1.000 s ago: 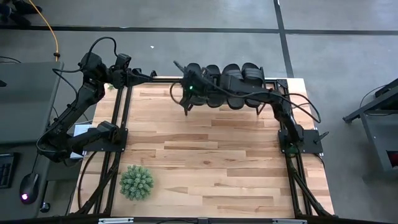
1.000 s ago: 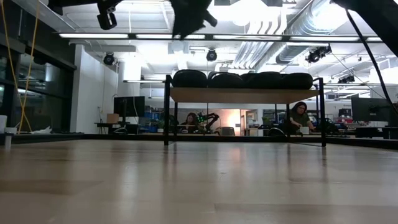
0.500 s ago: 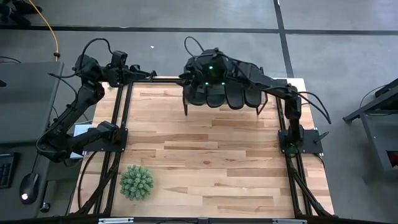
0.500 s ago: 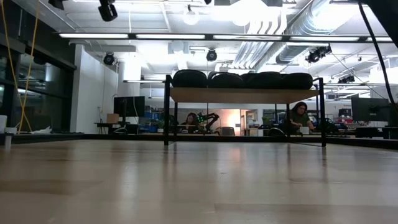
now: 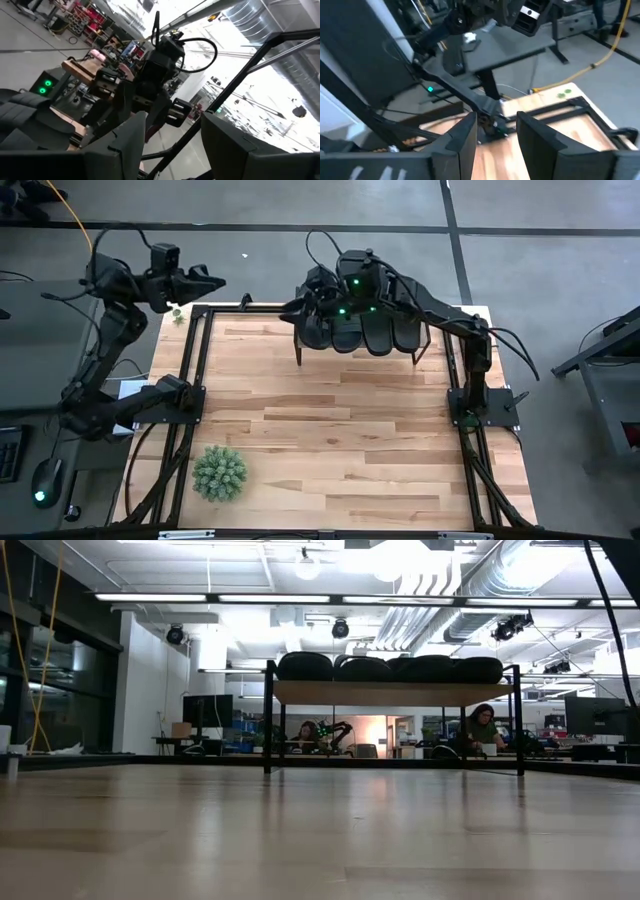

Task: Pick and place slides into the shelf
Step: Return to Home Position

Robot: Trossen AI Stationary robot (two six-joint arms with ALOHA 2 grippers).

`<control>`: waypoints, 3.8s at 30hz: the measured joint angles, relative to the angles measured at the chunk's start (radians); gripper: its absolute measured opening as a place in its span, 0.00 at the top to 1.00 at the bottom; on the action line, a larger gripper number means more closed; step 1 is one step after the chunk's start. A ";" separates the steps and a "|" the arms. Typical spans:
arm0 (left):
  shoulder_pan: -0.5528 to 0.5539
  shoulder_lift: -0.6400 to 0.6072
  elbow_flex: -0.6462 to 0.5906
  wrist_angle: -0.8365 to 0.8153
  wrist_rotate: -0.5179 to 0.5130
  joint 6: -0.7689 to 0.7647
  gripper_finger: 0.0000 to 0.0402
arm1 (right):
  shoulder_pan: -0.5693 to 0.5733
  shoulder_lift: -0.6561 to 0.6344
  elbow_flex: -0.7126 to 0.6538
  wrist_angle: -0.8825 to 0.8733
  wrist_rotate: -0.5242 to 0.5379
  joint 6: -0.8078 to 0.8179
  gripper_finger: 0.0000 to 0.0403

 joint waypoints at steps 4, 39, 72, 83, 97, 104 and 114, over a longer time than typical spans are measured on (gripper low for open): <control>-0.055 0.000 0.077 -0.141 -0.043 0.072 0.56 | 0.000 0.000 0.000 0.032 -0.014 0.036 0.68; -1.053 0.204 0.139 -0.328 -0.986 0.399 0.56 | 0.166 -0.236 0.000 -0.058 -0.035 0.025 0.68; -1.050 0.188 0.571 -0.826 -1.011 0.951 0.56 | 0.327 -0.258 0.000 0.056 0.442 -0.080 0.68; -1.051 0.191 0.570 -0.798 -1.088 0.871 0.56 | 0.327 -0.268 0.000 -0.004 0.425 -0.076 0.68; -1.050 0.165 0.569 -0.816 -1.114 1.023 0.56 | 0.342 -0.439 0.000 -0.166 0.439 -0.046 0.68; -1.050 0.107 0.502 -0.818 -1.098 1.058 0.56 | 0.391 -0.536 -0.002 -0.184 0.502 -0.136 0.68; -1.050 -0.090 0.273 -0.738 -1.098 0.995 0.56 | 0.402 -0.609 -0.003 -0.299 0.577 -0.112 0.68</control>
